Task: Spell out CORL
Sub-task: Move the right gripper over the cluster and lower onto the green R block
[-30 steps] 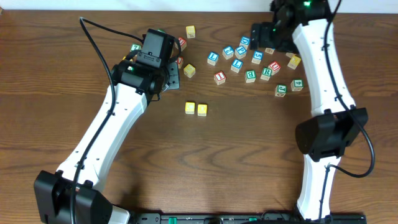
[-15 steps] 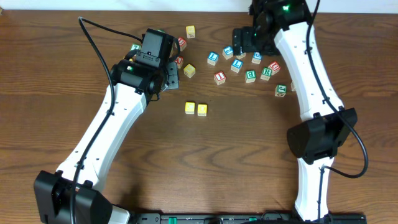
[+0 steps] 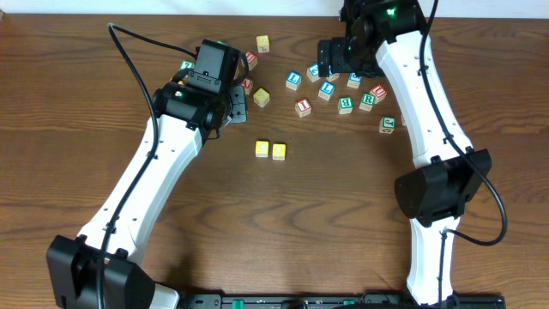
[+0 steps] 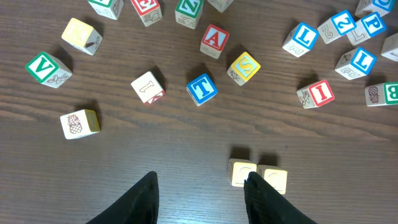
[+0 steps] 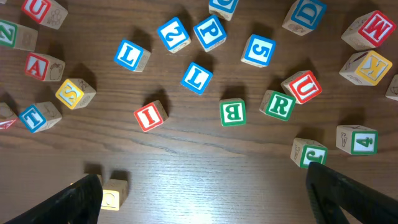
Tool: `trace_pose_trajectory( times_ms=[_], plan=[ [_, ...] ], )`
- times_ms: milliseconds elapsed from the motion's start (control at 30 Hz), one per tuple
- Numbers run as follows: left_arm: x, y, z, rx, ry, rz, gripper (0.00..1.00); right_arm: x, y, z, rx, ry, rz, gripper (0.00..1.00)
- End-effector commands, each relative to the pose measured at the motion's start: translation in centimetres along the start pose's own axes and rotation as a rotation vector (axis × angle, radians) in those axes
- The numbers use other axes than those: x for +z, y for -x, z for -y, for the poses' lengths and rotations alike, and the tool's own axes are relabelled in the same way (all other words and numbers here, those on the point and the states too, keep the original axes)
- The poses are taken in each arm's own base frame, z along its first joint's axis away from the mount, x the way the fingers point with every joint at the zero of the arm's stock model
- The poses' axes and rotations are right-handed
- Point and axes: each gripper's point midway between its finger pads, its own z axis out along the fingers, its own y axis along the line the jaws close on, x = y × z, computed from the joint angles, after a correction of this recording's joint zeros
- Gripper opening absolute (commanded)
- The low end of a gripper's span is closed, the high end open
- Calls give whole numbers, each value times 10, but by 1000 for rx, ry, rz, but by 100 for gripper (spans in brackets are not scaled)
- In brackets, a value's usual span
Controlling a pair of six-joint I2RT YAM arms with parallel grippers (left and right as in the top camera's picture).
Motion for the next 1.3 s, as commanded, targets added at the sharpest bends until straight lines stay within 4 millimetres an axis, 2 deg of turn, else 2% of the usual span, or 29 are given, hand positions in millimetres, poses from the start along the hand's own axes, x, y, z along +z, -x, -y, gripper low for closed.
trace_pose_trajectory(
  times_ms=[0, 667, 1267],
  plan=[
    [-10, 10, -5, 0, 15, 39, 44, -5, 1, -5, -14, 7, 15, 99],
    [-10, 11, -6, 0, 22, 43, 44, -2, 0, -5, -13, 5, 9, 98],
    [-8, 22, -37, -58, 86, 65, 44, 0, 6, -4, 14, 5, 27, 96]
  ],
)
